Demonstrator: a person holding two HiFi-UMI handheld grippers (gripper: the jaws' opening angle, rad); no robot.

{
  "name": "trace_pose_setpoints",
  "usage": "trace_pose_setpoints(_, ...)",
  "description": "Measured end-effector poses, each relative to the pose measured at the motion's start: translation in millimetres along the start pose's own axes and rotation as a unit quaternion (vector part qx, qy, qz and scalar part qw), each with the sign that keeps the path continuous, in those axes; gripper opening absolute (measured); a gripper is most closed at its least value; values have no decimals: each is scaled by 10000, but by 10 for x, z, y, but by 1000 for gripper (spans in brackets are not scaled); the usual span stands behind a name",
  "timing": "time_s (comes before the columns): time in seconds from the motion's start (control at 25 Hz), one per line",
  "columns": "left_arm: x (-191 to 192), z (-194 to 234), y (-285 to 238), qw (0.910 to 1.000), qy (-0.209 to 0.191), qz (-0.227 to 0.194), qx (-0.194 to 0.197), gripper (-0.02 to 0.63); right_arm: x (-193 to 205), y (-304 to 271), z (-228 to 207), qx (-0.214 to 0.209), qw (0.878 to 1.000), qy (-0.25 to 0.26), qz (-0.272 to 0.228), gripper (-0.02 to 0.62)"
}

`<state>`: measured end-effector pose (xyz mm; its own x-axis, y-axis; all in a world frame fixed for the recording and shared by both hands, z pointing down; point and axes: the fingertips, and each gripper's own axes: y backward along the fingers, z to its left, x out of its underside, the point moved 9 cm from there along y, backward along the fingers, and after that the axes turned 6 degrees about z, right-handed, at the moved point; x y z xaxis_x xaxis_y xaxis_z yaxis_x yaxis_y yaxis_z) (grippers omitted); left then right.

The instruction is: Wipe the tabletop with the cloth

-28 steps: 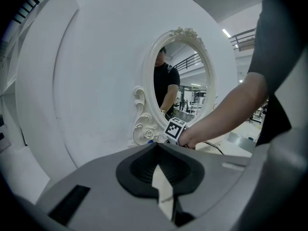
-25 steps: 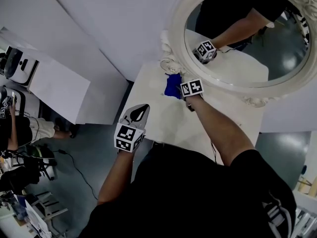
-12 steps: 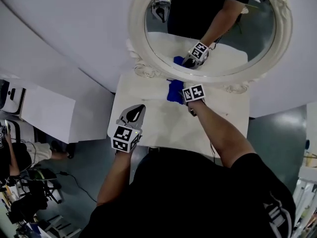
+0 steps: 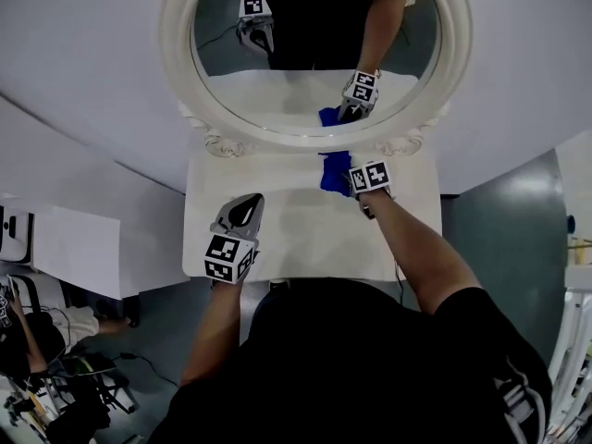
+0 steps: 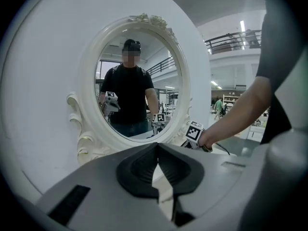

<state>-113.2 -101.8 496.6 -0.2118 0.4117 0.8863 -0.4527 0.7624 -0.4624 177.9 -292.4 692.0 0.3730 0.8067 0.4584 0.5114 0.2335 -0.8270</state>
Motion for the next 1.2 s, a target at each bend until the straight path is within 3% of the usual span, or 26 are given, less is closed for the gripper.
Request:
trace_pose_setpoints(0.68,-262,-512,-405,9987,-262,-23,431,11,716,980,-1311,791,9917,-937,-394,57)
trace_pose_setpoints(1.2,-252,-546,-344,9989,-276,-49,381,11,918,1184,-1569,1115,9855,-1211,-408,57)
